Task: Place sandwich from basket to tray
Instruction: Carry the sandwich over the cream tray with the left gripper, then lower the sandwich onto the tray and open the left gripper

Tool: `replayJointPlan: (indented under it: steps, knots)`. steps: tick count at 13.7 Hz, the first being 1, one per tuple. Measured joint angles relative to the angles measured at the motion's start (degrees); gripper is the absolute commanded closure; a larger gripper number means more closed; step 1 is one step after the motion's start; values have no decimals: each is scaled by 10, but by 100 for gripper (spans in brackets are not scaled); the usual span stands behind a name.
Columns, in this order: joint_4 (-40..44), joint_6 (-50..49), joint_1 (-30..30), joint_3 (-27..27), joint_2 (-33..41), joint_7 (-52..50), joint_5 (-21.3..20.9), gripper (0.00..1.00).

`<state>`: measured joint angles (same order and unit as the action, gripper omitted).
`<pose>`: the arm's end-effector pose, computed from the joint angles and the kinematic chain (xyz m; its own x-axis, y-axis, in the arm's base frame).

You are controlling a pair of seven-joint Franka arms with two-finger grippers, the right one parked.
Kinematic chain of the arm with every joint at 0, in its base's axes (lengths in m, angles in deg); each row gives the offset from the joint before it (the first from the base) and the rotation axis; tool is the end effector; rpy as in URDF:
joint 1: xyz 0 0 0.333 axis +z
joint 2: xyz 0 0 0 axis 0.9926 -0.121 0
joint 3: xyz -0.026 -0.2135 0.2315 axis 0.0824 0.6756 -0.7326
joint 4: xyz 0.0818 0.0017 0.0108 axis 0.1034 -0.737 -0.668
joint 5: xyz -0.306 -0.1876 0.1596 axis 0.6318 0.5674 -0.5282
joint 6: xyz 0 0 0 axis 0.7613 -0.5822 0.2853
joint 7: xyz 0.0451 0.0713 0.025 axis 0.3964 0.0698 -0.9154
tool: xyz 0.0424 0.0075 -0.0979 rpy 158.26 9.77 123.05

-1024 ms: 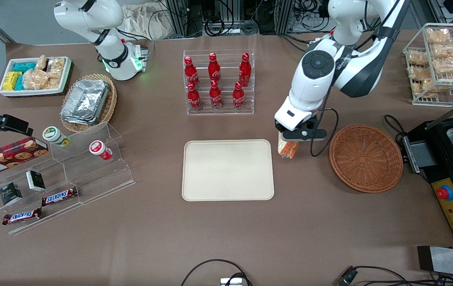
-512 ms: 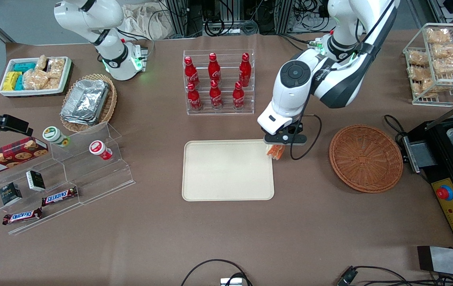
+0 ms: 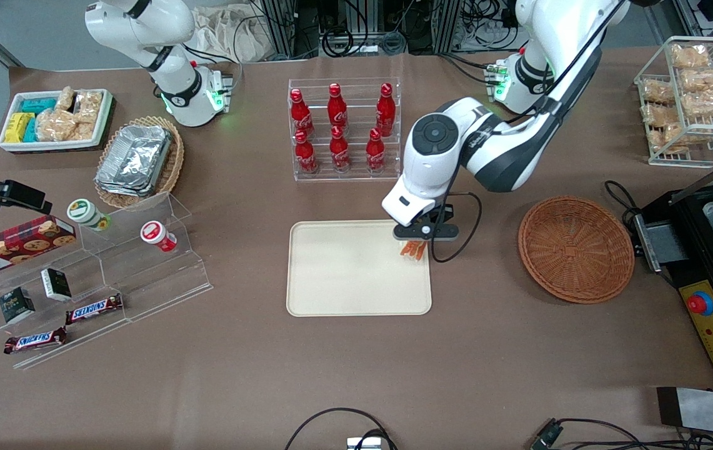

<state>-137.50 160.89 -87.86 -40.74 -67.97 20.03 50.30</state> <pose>0.5024 -0.3979 0.3495 0.9988 -0.0334 0.0348 -0.0323 -0.9989 -0.0337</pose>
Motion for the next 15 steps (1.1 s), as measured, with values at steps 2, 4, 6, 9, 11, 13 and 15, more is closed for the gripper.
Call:
replayJointPlan:
  steps: [2, 4, 6, 9, 11, 13, 15]
  knots:
    - [9, 0, -8, 0, -25, -22, -27, 71]
    - [23, 0, -17, 0, -50, -37, -46, 71]
    - [34, 0, -22, 0, -73, -49, -66, 71]
    - [39, 0, -23, 0, -96, -59, -95, 71]
    - [43, 0, -23, 0, -110, -71, -111, 70]
    - [51, 0, -27, 0, -124, -79, -118, 71]
    - [65, 0, -34, -1, -138, -84, -122, 70]
